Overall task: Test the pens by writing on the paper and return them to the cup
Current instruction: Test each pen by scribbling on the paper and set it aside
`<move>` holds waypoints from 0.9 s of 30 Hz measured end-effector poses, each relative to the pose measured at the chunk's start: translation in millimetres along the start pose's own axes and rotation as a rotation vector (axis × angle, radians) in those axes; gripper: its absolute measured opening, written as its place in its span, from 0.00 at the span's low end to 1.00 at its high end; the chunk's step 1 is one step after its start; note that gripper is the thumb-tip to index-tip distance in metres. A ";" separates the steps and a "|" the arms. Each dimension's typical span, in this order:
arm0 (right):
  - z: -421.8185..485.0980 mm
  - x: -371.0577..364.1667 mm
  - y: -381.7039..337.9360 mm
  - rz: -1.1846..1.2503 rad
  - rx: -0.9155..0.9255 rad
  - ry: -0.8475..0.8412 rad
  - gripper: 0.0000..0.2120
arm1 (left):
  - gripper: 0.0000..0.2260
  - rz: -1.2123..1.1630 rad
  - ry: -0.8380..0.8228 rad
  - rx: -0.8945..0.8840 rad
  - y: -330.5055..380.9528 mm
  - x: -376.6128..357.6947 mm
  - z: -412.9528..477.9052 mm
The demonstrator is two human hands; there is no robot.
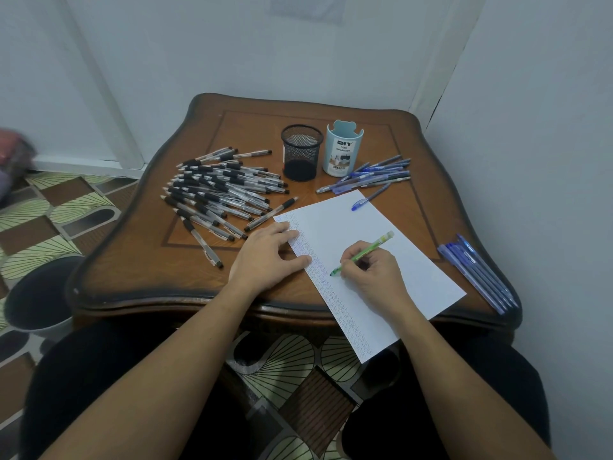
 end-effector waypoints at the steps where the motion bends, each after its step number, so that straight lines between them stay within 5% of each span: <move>1: 0.2 0.2 -0.1 -0.004 0.000 0.004 0.09 | 0.30 0.002 -0.001 0.001 0.0 0.1 0.0; 10: 5.2 0.0 4.9 -0.027 -0.002 0.043 0.06 | 0.31 0.008 -0.005 -0.008 -1.8 -1.1 1.3; 17: 16.1 7.0 1.2 0.232 -0.068 0.026 0.04 | 0.30 0.093 -0.018 -0.022 0.0 -1.6 -0.4; 27: 46.1 5.5 -28.7 -0.166 -0.175 -0.072 0.20 | 0.30 0.106 -0.083 -0.034 4.8 7.1 -0.1</move>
Point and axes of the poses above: each hand's wrist, its own z-axis towards the middle knuckle, its own x-axis out of the back of the hand, y = z × x, the point moved 2 cm from there along z, towards the middle knuckle, and after that the axes turned 15 degrees about -y, right-handed, at the moved point
